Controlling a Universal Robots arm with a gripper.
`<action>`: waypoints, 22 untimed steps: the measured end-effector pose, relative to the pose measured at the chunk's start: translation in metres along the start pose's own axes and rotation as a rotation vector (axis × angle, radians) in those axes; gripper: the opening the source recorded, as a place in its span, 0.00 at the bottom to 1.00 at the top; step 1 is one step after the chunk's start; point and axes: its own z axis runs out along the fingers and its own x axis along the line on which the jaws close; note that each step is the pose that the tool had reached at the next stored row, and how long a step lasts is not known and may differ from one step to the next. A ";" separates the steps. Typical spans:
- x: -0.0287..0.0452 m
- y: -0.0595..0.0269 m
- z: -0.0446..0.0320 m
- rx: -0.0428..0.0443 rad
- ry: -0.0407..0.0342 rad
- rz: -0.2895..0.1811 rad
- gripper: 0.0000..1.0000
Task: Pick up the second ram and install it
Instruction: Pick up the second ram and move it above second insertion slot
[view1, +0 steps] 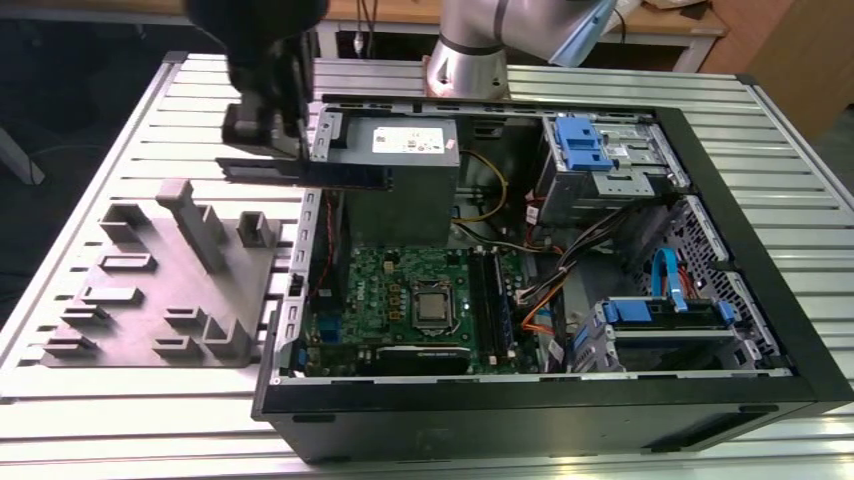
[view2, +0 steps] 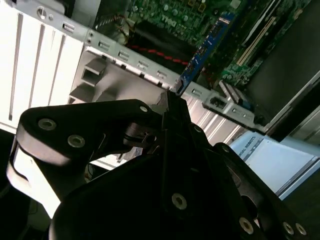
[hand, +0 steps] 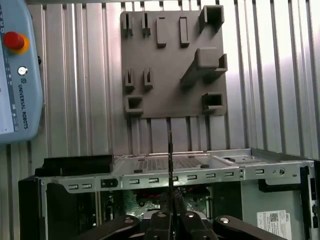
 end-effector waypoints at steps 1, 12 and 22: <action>-0.0003 -0.0044 -0.0001 0.0000 0.0000 0.000 0.10; -0.0038 -0.0492 -0.0010 -0.0001 -0.0001 0.000 0.10; -0.0067 -0.0876 -0.0016 -0.0001 -0.0001 0.000 0.10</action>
